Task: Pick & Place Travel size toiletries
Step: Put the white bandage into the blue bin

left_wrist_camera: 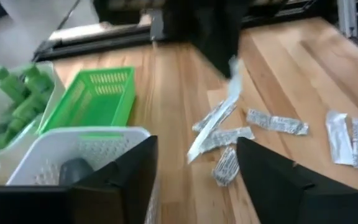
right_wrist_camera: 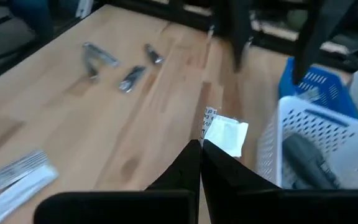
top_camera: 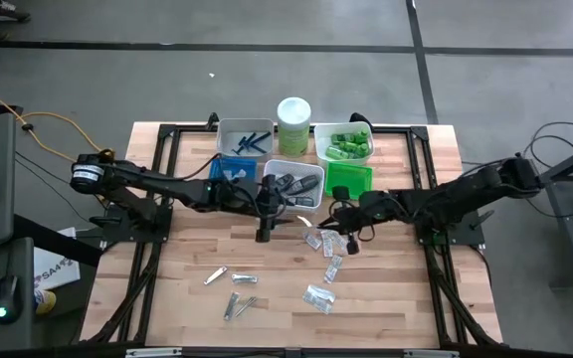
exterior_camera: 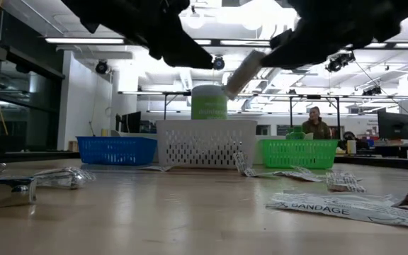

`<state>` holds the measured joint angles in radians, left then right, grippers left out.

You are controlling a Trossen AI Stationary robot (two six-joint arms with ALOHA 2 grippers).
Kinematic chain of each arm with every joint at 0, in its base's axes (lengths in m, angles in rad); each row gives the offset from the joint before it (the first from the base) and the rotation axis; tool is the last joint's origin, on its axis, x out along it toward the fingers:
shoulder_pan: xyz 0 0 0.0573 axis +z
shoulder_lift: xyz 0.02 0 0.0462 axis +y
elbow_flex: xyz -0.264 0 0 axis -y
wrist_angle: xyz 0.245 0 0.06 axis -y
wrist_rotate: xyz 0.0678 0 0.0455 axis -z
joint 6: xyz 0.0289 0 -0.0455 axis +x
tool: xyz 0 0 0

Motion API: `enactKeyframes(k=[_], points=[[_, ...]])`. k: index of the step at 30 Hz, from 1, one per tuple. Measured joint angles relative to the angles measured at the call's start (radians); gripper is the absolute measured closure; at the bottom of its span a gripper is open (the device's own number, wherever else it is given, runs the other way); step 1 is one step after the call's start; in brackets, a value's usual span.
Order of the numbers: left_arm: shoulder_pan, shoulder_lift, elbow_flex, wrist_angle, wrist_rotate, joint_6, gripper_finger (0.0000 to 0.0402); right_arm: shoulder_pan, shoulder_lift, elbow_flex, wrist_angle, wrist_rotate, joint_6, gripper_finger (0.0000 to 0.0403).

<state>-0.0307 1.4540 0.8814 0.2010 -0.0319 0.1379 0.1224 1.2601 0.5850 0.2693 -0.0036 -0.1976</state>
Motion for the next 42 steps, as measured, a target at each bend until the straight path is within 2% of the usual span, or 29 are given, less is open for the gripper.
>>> enactKeyframes(k=[4, 8, 12, 27, 32, 42], points=[[-0.012, 0.015, 0.001, -0.004, 0.0, 0.024, 0.0131, -0.035, 0.048, 0.0, 0.089, -0.015, -0.015, 0.04], [-0.009, 0.039, 0.001, -0.008, -0.025, 0.025, 0.0105, -0.061, 0.075, 0.0, 0.181, -0.083, -0.017, 0.04], [-0.009, 0.064, 0.001, -0.013, -0.039, 0.026, 0.0101, -0.073, 0.085, 0.0, 0.246, -0.132, -0.017, 0.04], [-0.009, 0.072, 0.001, 0.043, -0.033, 0.021, 0.0101, -0.093, 0.093, 0.0, 0.243, -0.128, -0.015, 0.04], [-0.009, 0.072, 0.001, 0.072, -0.023, 0.002, 0.0129, -0.093, 0.093, 0.0, 0.244, -0.119, -0.016, 0.04], [-0.009, 0.072, 0.002, 0.088, 0.005, -0.038, 0.0248, -0.093, 0.093, 0.0, 0.243, -0.1, -0.017, 0.04]])
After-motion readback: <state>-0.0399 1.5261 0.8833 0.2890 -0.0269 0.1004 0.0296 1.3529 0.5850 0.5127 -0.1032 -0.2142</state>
